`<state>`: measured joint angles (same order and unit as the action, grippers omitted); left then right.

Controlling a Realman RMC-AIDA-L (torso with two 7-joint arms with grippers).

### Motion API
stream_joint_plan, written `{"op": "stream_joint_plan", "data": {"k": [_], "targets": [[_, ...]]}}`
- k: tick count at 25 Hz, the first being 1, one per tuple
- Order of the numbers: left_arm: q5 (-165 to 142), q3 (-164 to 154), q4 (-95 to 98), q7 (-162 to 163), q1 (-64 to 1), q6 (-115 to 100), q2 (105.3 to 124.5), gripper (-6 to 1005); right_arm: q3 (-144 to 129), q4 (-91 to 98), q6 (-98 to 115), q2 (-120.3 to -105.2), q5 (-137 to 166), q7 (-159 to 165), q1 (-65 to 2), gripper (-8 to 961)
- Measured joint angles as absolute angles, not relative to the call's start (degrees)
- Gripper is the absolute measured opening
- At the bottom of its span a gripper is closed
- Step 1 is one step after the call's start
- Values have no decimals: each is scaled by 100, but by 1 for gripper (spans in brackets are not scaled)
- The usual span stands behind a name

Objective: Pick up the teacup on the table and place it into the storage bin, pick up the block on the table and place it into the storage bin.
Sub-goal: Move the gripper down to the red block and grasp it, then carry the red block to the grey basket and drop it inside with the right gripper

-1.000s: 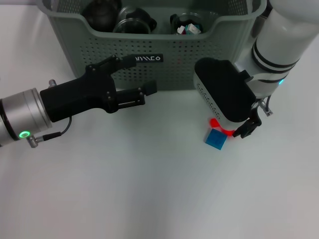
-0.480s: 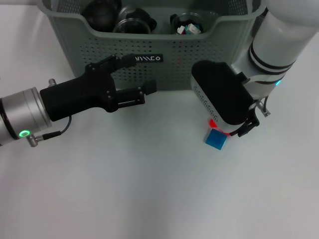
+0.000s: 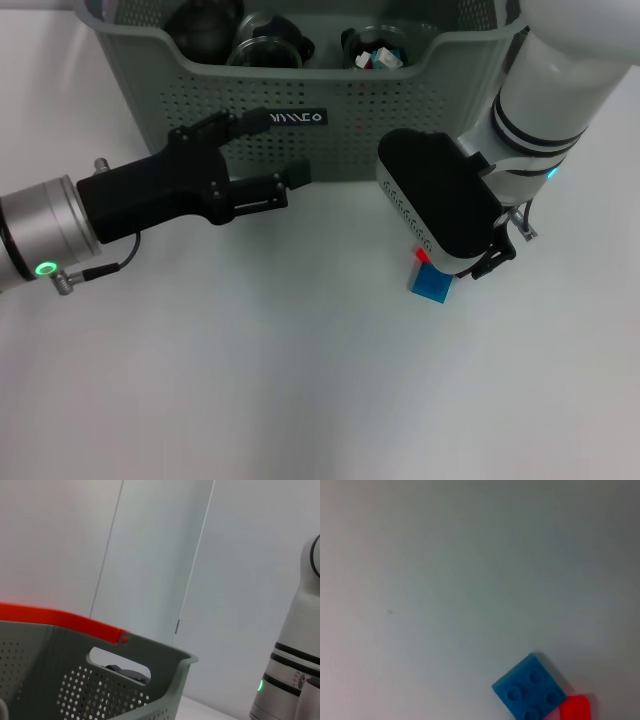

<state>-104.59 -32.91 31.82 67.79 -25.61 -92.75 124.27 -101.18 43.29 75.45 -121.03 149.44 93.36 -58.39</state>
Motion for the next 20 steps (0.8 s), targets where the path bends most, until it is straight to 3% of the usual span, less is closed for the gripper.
{"op": "stream_joint_plan", "data": {"k": [12,20], "targets": [[-10502,-3199,3207,6790,-2553,-9385,12425,948,-9965,4546,7693,-12018,15002,9783,-5881,482],[-10595,-3188,3531,6793,-2320,-9496,12406,948,-8940,5046,8332,-12038,15163,10166,-5779,481]]}}
